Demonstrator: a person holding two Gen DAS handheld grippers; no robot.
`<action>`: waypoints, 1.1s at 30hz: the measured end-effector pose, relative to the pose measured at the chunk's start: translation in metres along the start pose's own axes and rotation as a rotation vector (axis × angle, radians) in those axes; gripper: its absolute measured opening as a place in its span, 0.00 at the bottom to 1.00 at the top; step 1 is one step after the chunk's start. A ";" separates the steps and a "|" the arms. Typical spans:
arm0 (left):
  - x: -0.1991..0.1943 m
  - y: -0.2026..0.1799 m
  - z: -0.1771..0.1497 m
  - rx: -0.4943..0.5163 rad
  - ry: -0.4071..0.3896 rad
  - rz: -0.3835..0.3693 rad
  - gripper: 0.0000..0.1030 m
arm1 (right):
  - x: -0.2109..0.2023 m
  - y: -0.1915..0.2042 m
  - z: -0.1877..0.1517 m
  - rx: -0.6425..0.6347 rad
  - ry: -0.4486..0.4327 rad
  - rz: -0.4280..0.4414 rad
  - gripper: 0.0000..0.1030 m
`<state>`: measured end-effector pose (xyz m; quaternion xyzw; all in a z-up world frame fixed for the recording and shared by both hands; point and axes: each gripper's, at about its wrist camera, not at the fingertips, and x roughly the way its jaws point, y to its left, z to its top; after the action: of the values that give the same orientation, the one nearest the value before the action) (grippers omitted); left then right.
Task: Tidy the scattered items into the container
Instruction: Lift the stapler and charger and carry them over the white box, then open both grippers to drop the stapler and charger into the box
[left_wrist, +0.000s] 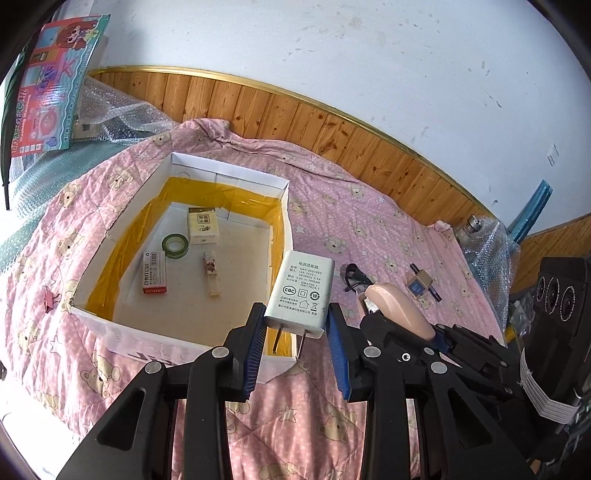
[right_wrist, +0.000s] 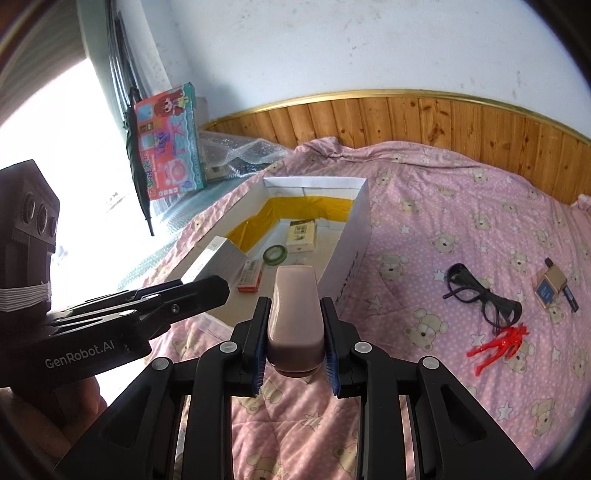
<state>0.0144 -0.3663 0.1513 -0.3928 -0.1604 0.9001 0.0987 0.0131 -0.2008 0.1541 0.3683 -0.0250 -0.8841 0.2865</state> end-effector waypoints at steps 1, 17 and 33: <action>0.000 0.003 0.001 -0.007 -0.001 0.002 0.33 | 0.001 0.002 0.002 -0.005 0.001 0.003 0.27; 0.008 0.055 0.021 -0.081 -0.003 0.036 0.33 | 0.039 0.035 0.037 -0.068 0.020 0.047 0.27; 0.037 0.103 0.037 -0.161 0.052 0.062 0.33 | 0.095 0.048 0.055 -0.097 0.087 0.083 0.27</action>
<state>-0.0431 -0.4584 0.1123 -0.4276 -0.2173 0.8764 0.0430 -0.0540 -0.3002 0.1462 0.3907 0.0153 -0.8548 0.3414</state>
